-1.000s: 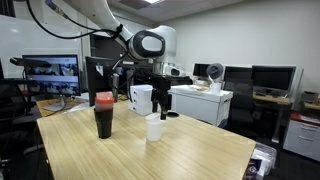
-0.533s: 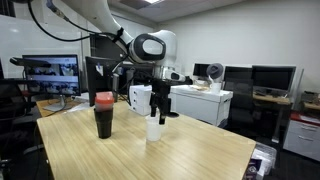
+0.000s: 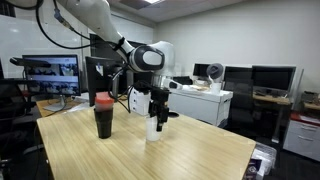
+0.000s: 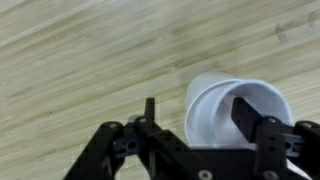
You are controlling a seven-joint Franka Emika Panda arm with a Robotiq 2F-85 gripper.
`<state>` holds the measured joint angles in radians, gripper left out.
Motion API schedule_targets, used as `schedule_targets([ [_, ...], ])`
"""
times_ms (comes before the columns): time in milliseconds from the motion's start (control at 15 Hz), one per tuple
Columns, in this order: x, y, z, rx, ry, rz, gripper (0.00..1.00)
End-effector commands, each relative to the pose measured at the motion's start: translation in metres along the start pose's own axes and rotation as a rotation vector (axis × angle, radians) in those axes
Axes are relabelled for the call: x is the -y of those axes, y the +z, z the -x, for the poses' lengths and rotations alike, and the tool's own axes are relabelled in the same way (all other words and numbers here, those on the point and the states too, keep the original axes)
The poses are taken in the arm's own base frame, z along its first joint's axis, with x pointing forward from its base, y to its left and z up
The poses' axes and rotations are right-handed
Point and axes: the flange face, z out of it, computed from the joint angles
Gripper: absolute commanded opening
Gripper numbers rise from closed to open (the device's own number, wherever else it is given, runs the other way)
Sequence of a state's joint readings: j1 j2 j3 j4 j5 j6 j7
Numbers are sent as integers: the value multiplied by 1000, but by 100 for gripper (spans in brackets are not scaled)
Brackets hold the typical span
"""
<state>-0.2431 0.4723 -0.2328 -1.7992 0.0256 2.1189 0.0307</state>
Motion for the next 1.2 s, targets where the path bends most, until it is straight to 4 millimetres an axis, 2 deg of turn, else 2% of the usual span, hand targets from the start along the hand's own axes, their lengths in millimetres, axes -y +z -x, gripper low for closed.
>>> schedule_targets([
  [0,-2,1,2,-8,-6,11,48],
  [400,-5,-6,3,-15,3,3,8],
  [467,-4,-6,4,-12,1,2,5],
  [600,-4,-10,6,-12,-3,3,3],
  [667,-3,-14,7,-15,-5,2,7],
  [733,-3,-16,8,-16,-7,2,7],
  [1133,1,-53,17,-46,-50,14,7],
])
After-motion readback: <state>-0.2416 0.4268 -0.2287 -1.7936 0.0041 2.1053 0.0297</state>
